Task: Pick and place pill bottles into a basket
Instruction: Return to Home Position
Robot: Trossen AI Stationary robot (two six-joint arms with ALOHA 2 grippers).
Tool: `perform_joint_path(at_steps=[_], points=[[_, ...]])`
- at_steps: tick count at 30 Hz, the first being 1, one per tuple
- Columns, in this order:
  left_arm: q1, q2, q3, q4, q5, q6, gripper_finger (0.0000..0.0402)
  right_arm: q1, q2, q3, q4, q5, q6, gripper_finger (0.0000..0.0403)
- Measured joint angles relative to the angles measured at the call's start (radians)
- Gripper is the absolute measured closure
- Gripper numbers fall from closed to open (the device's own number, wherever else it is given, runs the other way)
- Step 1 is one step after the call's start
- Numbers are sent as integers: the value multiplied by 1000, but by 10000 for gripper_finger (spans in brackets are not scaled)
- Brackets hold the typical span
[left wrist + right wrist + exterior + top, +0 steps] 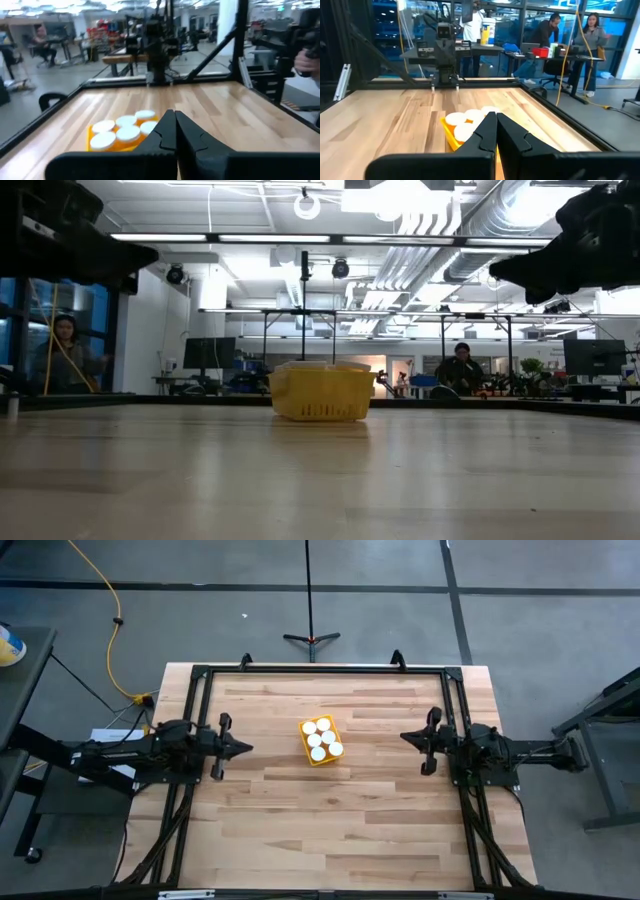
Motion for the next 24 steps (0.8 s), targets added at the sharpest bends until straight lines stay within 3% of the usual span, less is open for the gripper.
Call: perform_joint_path(at_steps=[12,24], points=[[0,1,0,-18,-8,-11,368,0,1,0,-11,35,12,402],[0,1,0,-17,-11,-27,315,0,1,0,-15,35,11,402]])
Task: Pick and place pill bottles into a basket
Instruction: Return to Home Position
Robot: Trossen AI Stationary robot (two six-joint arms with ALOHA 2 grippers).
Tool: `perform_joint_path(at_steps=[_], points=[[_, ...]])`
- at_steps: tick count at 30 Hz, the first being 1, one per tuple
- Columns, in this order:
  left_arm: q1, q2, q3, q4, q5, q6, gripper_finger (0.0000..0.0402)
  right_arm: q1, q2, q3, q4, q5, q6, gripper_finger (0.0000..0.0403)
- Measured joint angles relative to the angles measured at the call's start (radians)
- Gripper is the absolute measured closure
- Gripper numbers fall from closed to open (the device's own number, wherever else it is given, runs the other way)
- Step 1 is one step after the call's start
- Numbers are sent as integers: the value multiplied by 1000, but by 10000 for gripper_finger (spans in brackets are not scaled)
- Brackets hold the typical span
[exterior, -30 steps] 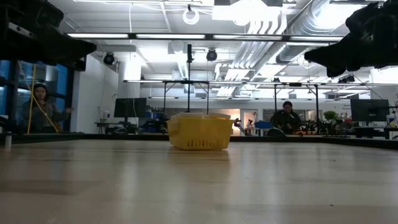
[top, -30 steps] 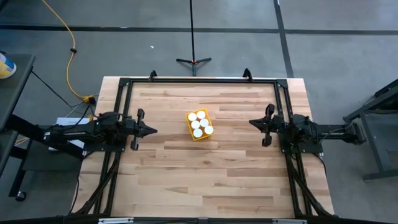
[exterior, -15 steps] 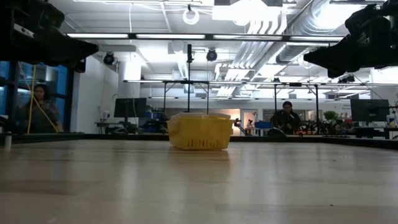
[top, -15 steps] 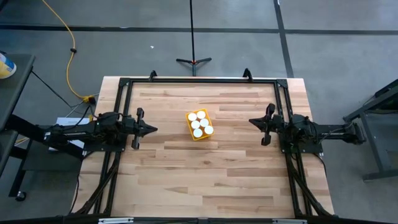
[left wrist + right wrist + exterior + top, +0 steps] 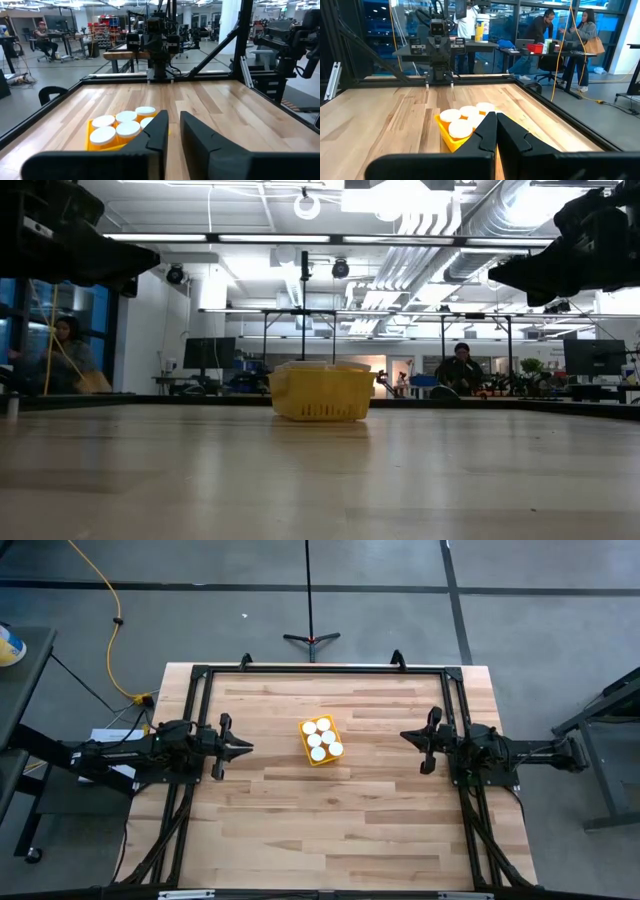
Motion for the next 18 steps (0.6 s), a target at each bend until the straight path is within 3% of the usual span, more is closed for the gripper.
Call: perform_joint_path(at_steps=[18], points=[[0,0,0,0,0,8,312,0,0,0,-3,0,-3,402]])
